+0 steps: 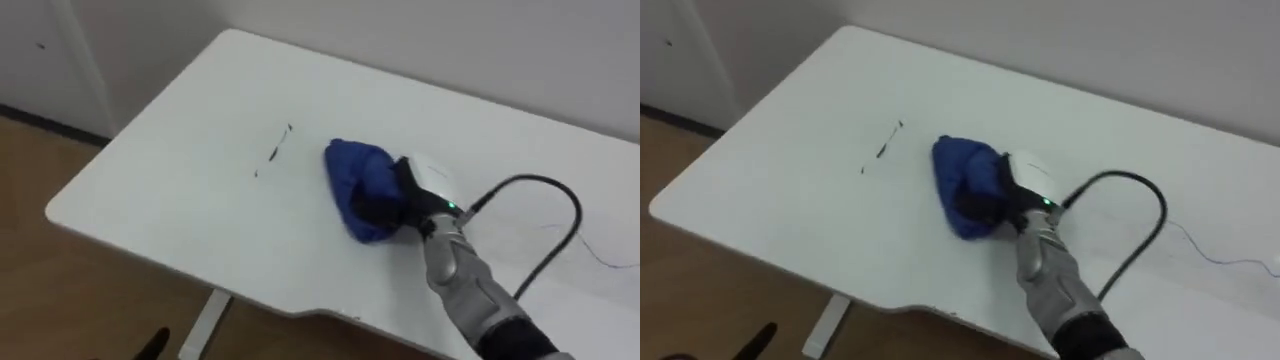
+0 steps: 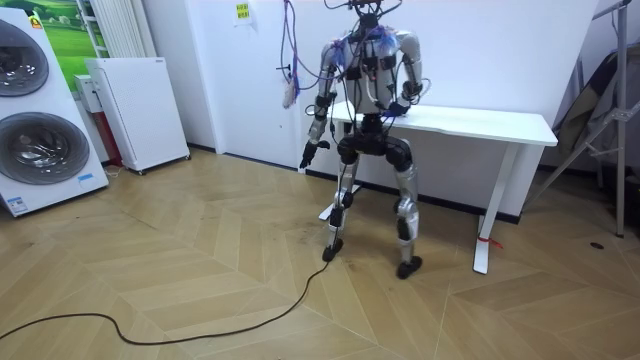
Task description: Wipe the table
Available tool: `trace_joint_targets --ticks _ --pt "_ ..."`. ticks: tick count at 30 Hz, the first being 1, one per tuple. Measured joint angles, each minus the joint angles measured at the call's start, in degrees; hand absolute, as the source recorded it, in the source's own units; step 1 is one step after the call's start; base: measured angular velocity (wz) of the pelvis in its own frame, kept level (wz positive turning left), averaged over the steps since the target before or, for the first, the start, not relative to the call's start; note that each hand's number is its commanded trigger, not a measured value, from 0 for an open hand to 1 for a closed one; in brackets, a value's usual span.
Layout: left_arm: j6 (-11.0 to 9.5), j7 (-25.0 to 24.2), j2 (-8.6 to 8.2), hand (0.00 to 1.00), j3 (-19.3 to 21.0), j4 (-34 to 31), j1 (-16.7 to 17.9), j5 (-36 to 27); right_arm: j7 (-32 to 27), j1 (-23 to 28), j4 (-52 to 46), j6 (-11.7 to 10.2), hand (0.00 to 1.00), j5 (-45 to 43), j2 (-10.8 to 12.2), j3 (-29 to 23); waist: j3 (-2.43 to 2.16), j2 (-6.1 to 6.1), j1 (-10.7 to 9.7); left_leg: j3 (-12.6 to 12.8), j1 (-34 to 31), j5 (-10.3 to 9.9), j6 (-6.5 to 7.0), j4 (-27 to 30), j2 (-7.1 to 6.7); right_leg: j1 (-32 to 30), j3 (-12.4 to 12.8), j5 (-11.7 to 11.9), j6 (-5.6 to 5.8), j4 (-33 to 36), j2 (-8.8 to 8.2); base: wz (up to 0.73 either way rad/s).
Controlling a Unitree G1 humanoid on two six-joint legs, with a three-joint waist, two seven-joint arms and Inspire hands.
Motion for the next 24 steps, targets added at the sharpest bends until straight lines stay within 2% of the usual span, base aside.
trace_joint_targets --ticks 1,2,3,4,7,9,11,12,13,14,15,16,18,20,21,22,23,24 --pt "0.0 -0.2 0.31 0.0 1.5 -0.2 -0.1 2.5 -1.0 1.8 0.4 -1.9 1.0 0.3 -2.3 -2.7 -0.1 -0.16 -0.6 0.0 0.1 0.5 -0.81 -1.0 1.03 0.8 -0.6 -0.5 -0.04 -1.1 1.03 0.32" --pt "0.0 -0.2 0.53 0.0 2.0 -0.2 -0.1 2.9 -1.6 2.6 0.8 -2.8 1.0 0.4 -3.8 -3.7 -0.17 -0.19 -0.7 0.3 0.2 0.7 -1.13 -1.4 1.42 1.0 -0.7 -0.7 0.02 -1.9 1.53 -0.1" --pt "0.1 -0.4 1.18 0.0 2.7 -0.2 -0.1 2.9 -2.6 3.8 1.7 -3.8 1.0 0.4 -6.4 -6.4 -0.13 -0.08 -1.4 1.0 0.1 0.9 -1.61 -1.8 2.26 1.1 -1.1 -1.0 -0.05 -2.8 2.25 -0.26" --pt "0.1 -0.5 1.74 0.0 3.5 -0.1 -0.1 2.8 -3.5 5.4 2.8 -3.7 1.0 0.5 -8.3 -9.6 -0.16 -0.12 -2.5 1.3 0.2 1.1 -2.0 -1.8 2.84 1.1 -2.6 -1.9 -0.38 -2.1 2.47 -0.21" --pt "-0.1 -0.6 2.56 0.0 3.4 -0.3 0.7 1.7 -5.2 9.6 5.1 -3.0 1.0 1.7 -11.3 -14.1 -0.71 -0.56 -4.6 3.1 0.9 1.4 -2.46 -1.7 3.81 0.7 -4.0 -4.6 -0.84 0.8 2.56 -0.08" --pt "-0.7 -0.7 1.78 0.0 3.0 0.1 0.2 1.3 -6.4 10.5 5.8 -2.9 1.0 2.4 -11.5 -14.9 -0.77 -0.57 -6.2 3.0 1.6 1.6 -2.91 -2.3 4.33 0.8 -4.1 -5.7 -1.22 1.9 3.02 0.0" --pt "-1.3 -0.6 0.15 0.0 2.2 0.3 -1.0 0.5 -7.0 9.8 5.7 -2.1 1.0 2.9 -10.8 -14.4 -0.69 0.0 -6.3 3.9 2.3 1.5 -3.83 -2.6 5.32 0.4 -3.2 -6.4 -1.66 2.6 4.03 -0.2" --pt "-2.2 -0.6 -0.97 0.0 1.4 0.5 -1.6 -0.5 -7.1 8.2 5.3 -0.6 1.0 2.4 -9.9 -13.6 -0.74 0.36 -5.7 4.7 3.0 1.3 -4.31 -3.4 5.76 -1.0 -2.0 -6.9 -1.98 3.3 4.53 -0.56" --pt "-2.4 -0.4 -2.28 0.0 0.9 1.2 -2.7 -0.5 -7.0 6.8 3.8 1.9 1.0 0.8 -8.6 -13.1 -0.75 0.65 -4.4 5.9 3.3 1.3 -4.37 -3.7 6.04 -2.7 -0.8 -7.2 -2.24 4.6 4.9 -0.9" --pt "-2.6 -0.1 -3.56 0.0 0.8 2.2 -3.3 -0.5 -6.7 5.2 1.4 4.3 1.0 -1.4 -7.4 -11.7 -0.6 1.25 -3.1 6.0 3.7 1.2 -4.41 -4.3 6.06 -4.0 1.2 -7.3 -2.27 5.3 5.94 -0.85" --pt "-2.5 -0.1 -4.18 0.0 0.7 2.7 -3.4 -0.5 -6.1 4.8 -0.4 5.4 1.0 -3.0 -6.8 -10.9 -0.71 1.66 -2.8 6.0 3.7 1.2 -4.39 -4.4 6.07 -4.6 1.4 -7.0 -2.6 5.5 6.21 -0.72" --pt "-1.8 -0.1 -5.22 0.0 0.6 2.9 -3.4 -0.5 -5.0 4.1 -3.7 7.0 1.0 -5.1 -5.5 -8.4 -0.6 2.33 -2.7 6.1 3.6 1.2 -4.3 -4.5 6.05 -5.2 1.5 -6.7 -3.02 5.6 6.7 -0.46" --pt "-1.1 -0.1 -5.88 0.0 0.3 3.6 -3.3 -1.2 -3.7 2.1 -5.8 8.2 1.0 -5.3 -3.6 -3.9 -0.4 3.03 -2.3 6.2 3.6 1.0 -3.8 -4.7 5.19 -5.8 2.4 -6.2 -3.81 5.5 7.54 -0.32" --pt "0.0 0.9 -6.3 0.0 0.2 3.6 -2.5 -2.1 -0.9 -0.3 -6.8 8.2 1.0 -6.0 -2.1 -0.9 -0.24 3.67 -1.9 5.8 3.3 0.7 -1.85 -5.0 2.45 -5.8 4.4 -5.4 -4.48 4.2 8.19 -0.17" --pt "0.2 1.3 -6.46 0.0 0.2 3.4 -2.2 -2.7 -0.5 -0.3 -6.7 7.6 1.0 -6.1 -2.1 -0.9 -0.24 3.77 -1.9 5.7 3.2 0.8 -1.21 -5.2 1.62 -5.7 4.8 -5.2 -4.6 3.7 8.21 0.07" --pt "0.4 1.7 -6.52 0.0 0.2 2.9 -1.2 -2.9 -0.3 -0.3 -6.7 7.0 1.0 -6.1 -2.6 -1.2 -0.43 3.98 -1.8 5.7 3.2 1.1 -0.4 -5.6 0.15 -5.5 5.9 -5.1 -4.59 2.9 8.21 0.16" --pt "0.6 2.2 -6.36 0.0 0.3 2.3 0.4 -2.9 -0.4 0.0 -6.3 6.0 1.0 -5.8 -3.4 -1.4 -0.62 4.27 -2.3 5.6 3.1 1.3 0.04 -6.0 -0.63 -5.3 6.3 -5.1 -4.52 2.4 8.19 0.14" --pt "0.7 2.4 -6.24 0.0 0.5 2.3 1.0 -2.9 -0.6 0.3 -6.1 5.1 1.0 -5.0 -3.8 -1.7 -0.69 4.41 -2.7 5.5 3.2 1.4 0.21 -6.2 -0.84 -5.3 6.5 -5.1 -4.5 2.3 8.12 0.27"
